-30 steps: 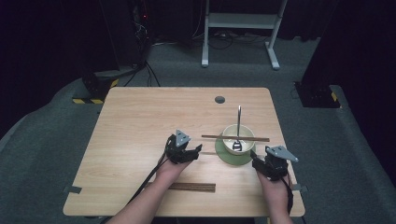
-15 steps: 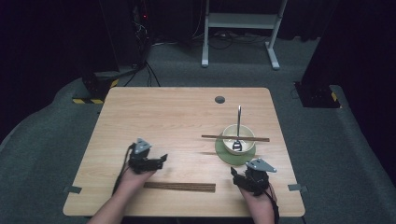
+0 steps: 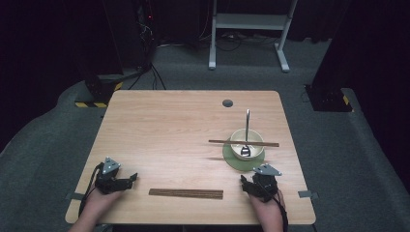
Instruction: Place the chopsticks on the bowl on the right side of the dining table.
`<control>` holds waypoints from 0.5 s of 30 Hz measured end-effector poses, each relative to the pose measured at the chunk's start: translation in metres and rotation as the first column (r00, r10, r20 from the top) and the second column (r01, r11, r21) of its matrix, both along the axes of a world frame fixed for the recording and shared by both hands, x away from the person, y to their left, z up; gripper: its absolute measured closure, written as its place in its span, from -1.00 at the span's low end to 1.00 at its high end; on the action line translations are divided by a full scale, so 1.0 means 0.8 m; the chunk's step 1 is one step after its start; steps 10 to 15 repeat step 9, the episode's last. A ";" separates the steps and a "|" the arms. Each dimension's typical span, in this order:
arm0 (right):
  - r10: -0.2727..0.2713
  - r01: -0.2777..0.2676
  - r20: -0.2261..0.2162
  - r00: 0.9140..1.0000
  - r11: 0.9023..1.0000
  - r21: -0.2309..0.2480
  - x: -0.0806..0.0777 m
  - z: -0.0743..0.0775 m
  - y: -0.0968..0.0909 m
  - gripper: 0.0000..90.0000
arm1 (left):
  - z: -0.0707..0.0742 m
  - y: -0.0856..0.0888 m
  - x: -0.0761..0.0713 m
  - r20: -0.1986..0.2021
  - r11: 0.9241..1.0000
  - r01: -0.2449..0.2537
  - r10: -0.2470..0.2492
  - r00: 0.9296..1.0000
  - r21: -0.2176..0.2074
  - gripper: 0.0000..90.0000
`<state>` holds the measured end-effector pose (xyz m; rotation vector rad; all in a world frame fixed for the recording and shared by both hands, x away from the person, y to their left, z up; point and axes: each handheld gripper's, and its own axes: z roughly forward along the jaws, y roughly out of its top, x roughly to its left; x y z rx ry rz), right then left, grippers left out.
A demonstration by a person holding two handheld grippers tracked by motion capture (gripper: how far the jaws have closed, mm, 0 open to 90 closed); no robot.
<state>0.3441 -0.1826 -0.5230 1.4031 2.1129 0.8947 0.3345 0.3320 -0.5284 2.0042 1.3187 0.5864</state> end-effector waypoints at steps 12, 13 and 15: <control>0.003 -0.003 -0.003 1.000 1.000 -0.001 0.001 0.000 0.000 -0.42 | 0.000 0.000 0.002 -0.007 1.000 0.002 -0.002 1.000 -0.008 -0.69; 0.003 -0.003 -0.003 1.000 1.000 -0.001 0.001 0.000 0.000 -0.42 | 0.000 0.000 0.002 -0.007 1.000 0.002 -0.002 1.000 -0.008 -0.69; 0.003 -0.003 -0.003 1.000 1.000 -0.001 0.001 0.000 0.000 -0.42 | 0.000 0.000 0.002 -0.007 1.000 0.002 -0.002 1.000 -0.008 -0.69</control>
